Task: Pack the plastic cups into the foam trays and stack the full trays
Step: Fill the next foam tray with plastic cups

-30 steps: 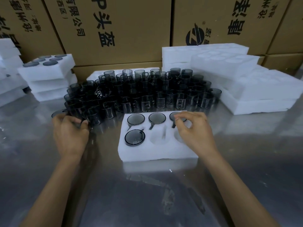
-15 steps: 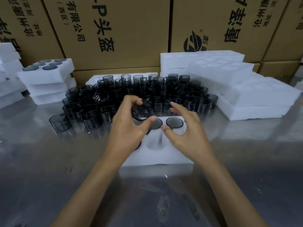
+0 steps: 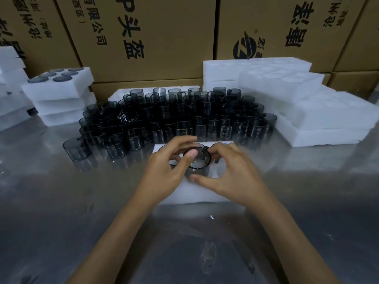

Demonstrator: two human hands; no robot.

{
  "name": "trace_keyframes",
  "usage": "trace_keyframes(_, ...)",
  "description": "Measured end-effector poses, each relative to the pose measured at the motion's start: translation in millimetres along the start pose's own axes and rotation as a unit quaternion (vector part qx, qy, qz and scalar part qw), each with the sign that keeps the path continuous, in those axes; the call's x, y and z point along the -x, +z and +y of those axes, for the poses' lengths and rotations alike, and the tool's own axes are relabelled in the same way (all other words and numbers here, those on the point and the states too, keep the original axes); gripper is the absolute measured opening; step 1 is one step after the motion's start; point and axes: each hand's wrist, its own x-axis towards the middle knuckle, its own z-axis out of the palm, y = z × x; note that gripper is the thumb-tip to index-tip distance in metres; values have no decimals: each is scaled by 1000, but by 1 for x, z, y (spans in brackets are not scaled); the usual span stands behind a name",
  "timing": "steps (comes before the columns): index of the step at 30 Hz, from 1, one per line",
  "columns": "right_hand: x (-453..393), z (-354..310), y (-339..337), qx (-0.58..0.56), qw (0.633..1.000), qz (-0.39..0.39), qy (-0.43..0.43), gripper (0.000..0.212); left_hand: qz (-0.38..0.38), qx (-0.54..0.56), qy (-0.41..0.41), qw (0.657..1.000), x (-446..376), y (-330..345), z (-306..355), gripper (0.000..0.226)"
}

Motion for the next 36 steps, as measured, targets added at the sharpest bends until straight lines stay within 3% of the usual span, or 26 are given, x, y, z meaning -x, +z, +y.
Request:
trace_keyframes(2,0,1,0,0,1000,-1,1,45,-6,-17,-11,1000,1,1,0,28)
trace_keyframes(8,2,5,-1,20,1000,10,-8,49,-63,8,-48,997,1,-8,0,54)
trace_keyframes(17,5,9,-4,44,999,-1,-12,57,-88,10,-60,994,0,-13,-4,58)
trace_keyframes(23,34,21,-3,92,990,1,-110,74,-108,-60,-32,992,0,-20,-7,64)
trace_keyframes(29,42,31,0,108,970,90,-199,51,-140,-118,-27,983,-2,-22,-9,58)
trace_keyframes(36,44,31,10,114,965,102,-215,47,-164,-146,-39,975,0,-23,-7,56)
